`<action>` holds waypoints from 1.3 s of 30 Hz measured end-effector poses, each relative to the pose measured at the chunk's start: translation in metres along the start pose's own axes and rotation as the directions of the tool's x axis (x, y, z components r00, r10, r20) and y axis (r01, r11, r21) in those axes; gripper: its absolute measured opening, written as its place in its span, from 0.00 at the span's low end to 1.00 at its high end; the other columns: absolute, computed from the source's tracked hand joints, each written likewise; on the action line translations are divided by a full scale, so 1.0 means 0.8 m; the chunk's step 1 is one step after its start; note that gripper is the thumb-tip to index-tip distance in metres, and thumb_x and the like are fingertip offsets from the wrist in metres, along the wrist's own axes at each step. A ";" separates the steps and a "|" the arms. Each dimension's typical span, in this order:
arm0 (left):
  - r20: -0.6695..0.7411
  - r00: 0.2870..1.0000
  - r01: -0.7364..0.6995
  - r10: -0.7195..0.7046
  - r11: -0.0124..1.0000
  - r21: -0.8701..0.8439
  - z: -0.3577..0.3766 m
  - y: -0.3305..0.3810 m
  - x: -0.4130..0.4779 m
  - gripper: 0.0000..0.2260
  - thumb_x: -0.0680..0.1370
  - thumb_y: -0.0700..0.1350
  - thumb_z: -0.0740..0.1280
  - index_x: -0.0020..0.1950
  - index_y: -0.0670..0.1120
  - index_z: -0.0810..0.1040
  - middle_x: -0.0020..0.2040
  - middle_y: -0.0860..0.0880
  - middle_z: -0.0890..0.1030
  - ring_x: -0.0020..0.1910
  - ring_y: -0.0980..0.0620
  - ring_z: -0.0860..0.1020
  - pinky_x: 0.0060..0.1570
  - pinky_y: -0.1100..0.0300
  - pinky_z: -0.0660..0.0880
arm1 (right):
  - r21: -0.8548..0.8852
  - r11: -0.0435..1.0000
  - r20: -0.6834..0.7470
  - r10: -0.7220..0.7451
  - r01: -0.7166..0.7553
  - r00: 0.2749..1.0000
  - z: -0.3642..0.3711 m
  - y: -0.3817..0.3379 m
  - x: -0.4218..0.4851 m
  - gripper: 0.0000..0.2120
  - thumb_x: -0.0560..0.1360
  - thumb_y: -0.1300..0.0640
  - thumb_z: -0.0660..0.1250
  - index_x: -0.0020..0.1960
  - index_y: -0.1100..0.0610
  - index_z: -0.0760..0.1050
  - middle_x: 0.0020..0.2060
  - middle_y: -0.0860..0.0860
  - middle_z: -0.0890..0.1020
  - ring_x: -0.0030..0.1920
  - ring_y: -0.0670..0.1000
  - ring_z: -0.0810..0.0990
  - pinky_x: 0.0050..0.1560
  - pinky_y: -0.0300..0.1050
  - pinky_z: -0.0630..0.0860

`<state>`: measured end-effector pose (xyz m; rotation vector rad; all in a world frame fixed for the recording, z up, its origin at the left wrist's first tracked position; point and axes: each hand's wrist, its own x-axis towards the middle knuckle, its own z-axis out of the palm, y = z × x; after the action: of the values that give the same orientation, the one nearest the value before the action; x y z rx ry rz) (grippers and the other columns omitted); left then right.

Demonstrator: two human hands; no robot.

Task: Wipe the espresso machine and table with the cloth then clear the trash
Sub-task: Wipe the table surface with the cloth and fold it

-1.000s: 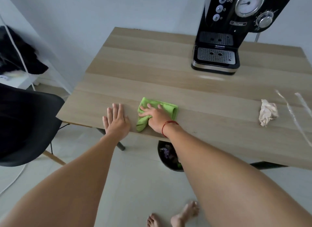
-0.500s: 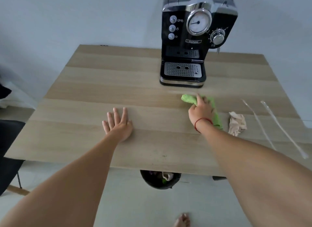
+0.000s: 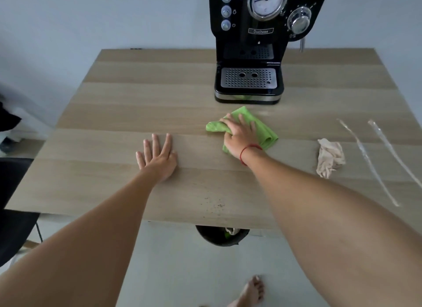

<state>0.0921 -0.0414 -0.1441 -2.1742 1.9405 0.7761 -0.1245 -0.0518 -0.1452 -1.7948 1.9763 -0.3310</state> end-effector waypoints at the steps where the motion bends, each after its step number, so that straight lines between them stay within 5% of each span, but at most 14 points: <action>1: 0.001 1.000 -0.004 0.004 1.000 -0.001 0.000 0.000 -0.002 0.25 0.82 0.53 0.46 0.78 0.61 0.41 0.78 0.53 0.36 0.77 0.51 0.34 0.74 0.49 0.33 | 0.062 0.998 0.049 -0.018 0.015 0.999 0.004 -0.009 -0.009 0.24 0.77 0.60 0.53 0.71 0.45 0.64 0.77 0.44 0.56 0.78 0.51 0.48 0.77 0.53 0.41; 6: 0.035 0.998 -0.052 0.051 0.999 0.014 0.009 0.000 -0.028 0.25 0.83 0.53 0.45 0.78 0.61 0.40 0.78 0.53 0.35 0.77 0.51 0.34 0.74 0.50 0.33 | 0.377 0.917 0.208 0.055 -0.132 0.977 0.012 -0.042 -0.075 0.24 0.79 0.59 0.52 0.72 0.44 0.64 0.78 0.48 0.54 0.78 0.56 0.44 0.76 0.48 0.41; 9: 0.062 0.994 -0.088 0.087 0.996 0.022 0.020 0.000 -0.058 0.24 0.83 0.53 0.45 0.77 0.61 0.39 0.78 0.54 0.35 0.77 0.51 0.33 0.74 0.50 0.33 | 0.443 0.881 0.223 0.070 -0.165 0.972 0.019 -0.051 -0.111 0.22 0.78 0.59 0.53 0.70 0.46 0.69 0.76 0.48 0.60 0.71 0.52 0.64 0.75 0.51 0.55; 12: 0.081 0.991 -0.111 0.108 0.993 0.029 0.028 -0.009 -0.085 0.24 0.83 0.54 0.45 0.77 0.62 0.39 0.78 0.54 0.34 0.76 0.51 0.33 0.74 0.49 0.32 | 0.572 0.784 0.198 0.154 -0.242 0.968 0.025 -0.056 -0.140 0.17 0.76 0.59 0.56 0.63 0.54 0.75 0.51 0.50 0.77 0.45 0.50 0.75 0.57 0.45 0.69; 14: 0.102 0.986 -0.135 0.131 0.990 0.036 0.033 -0.016 -0.098 0.25 0.83 0.54 0.45 0.77 0.62 0.38 0.78 0.53 0.34 0.76 0.50 0.32 0.74 0.49 0.32 | 0.659 0.702 0.161 0.216 -0.268 0.963 0.021 -0.056 -0.153 0.14 0.76 0.61 0.57 0.57 0.57 0.77 0.36 0.50 0.75 0.35 0.48 0.71 0.44 0.43 0.67; 17: 0.106 0.980 -0.170 0.166 0.985 0.033 0.039 -0.024 -0.111 0.25 0.83 0.53 0.44 0.77 0.60 0.37 0.78 0.53 0.33 0.76 0.50 0.32 0.73 0.49 0.31 | 0.706 0.657 0.127 0.250 -0.265 0.960 0.005 -0.058 -0.154 0.18 0.77 0.61 0.55 0.65 0.54 0.72 0.31 0.51 0.71 0.23 0.44 0.66 0.26 0.36 0.65; 19: 0.078 0.979 -0.189 0.186 0.982 0.027 0.040 -0.028 -0.113 0.26 0.82 0.52 0.44 0.78 0.56 0.36 0.78 0.53 0.34 0.76 0.51 0.32 0.73 0.50 0.31 | 0.638 0.729 0.134 0.214 -0.250 0.967 0.001 -0.068 -0.147 0.20 0.78 0.59 0.55 0.69 0.52 0.69 0.31 0.50 0.73 0.25 0.45 0.70 0.27 0.37 0.68; 21: 0.049 0.980 -0.194 0.193 0.981 0.015 0.043 -0.031 -0.114 0.27 0.82 0.51 0.45 0.78 0.52 0.36 0.78 0.54 0.35 0.76 0.52 0.33 0.73 0.52 0.31 | 0.541 0.805 0.188 0.165 -0.242 0.968 0.009 -0.080 -0.147 0.21 0.78 0.57 0.56 0.71 0.52 0.67 0.51 0.55 0.81 0.48 0.53 0.81 0.47 0.42 0.74; 24: 0.027 0.973 -0.229 0.229 0.973 0.001 0.047 -0.042 -0.118 0.27 0.82 0.49 0.46 0.79 0.51 0.38 0.79 0.55 0.37 0.77 0.53 0.36 0.74 0.53 0.34 | 0.426 0.882 0.219 0.117 -0.202 0.969 0.025 -0.091 -0.173 0.21 0.78 0.56 0.56 0.71 0.53 0.69 0.68 0.53 0.73 0.67 0.54 0.72 0.62 0.41 0.67; 26: 0.025 0.965 -0.260 0.259 0.966 0.004 0.046 -0.053 -0.118 0.26 0.83 0.48 0.46 0.79 0.50 0.39 0.79 0.53 0.38 0.77 0.52 0.37 0.75 0.53 0.35 | 0.415 0.889 0.214 0.111 -0.193 0.970 0.027 -0.086 -0.201 0.19 0.78 0.55 0.56 0.67 0.54 0.73 0.64 0.51 0.76 0.65 0.53 0.73 0.61 0.42 0.68; 28: 0.007 0.973 -0.232 0.232 0.973 -0.001 0.042 -0.068 -0.117 0.27 0.83 0.48 0.47 0.79 0.49 0.39 0.79 0.51 0.37 0.77 0.51 0.36 0.75 0.52 0.36 | 0.448 0.866 0.203 0.142 -0.221 0.969 0.021 -0.071 -0.226 0.12 0.76 0.57 0.57 0.50 0.54 0.79 0.44 0.51 0.80 0.46 0.51 0.77 0.46 0.41 0.72; 30: 0.007 0.987 -0.163 0.163 0.987 0.005 0.039 -0.081 -0.121 0.27 0.83 0.50 0.46 0.79 0.50 0.37 0.78 0.50 0.35 0.77 0.50 0.34 0.74 0.52 0.34 | 0.489 0.825 0.179 0.223 -0.283 0.958 0.007 -0.059 -0.237 0.12 0.75 0.59 0.58 0.32 0.55 0.68 0.27 0.49 0.68 0.30 0.49 0.67 0.32 0.41 0.62; 35: 0.008 0.988 -0.155 0.154 0.988 0.027 0.040 -0.085 -0.121 0.26 0.83 0.52 0.43 0.78 0.52 0.35 0.78 0.50 0.33 0.76 0.50 0.32 0.73 0.51 0.32 | 0.681 0.698 -0.050 0.346 -0.221 0.937 -0.030 -0.076 -0.192 0.16 0.76 0.64 0.55 0.31 0.54 0.62 0.25 0.49 0.62 0.25 0.48 0.60 0.20 0.34 0.58; 39: 0.016 0.989 -0.149 0.149 0.988 0.031 0.041 -0.087 -0.119 0.26 0.83 0.52 0.43 0.78 0.53 0.35 0.78 0.51 0.33 0.76 0.51 0.32 0.73 0.51 0.32 | 0.530 0.795 0.164 0.244 -0.294 0.956 0.010 -0.097 -0.184 0.11 0.76 0.53 0.54 0.46 0.53 0.75 0.29 0.45 0.64 0.29 0.44 0.61 0.28 0.38 0.59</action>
<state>0.1453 0.0686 -0.1461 -2.0182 2.1128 0.7742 -0.0445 0.0841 -0.0916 -1.1258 1.7981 -0.6398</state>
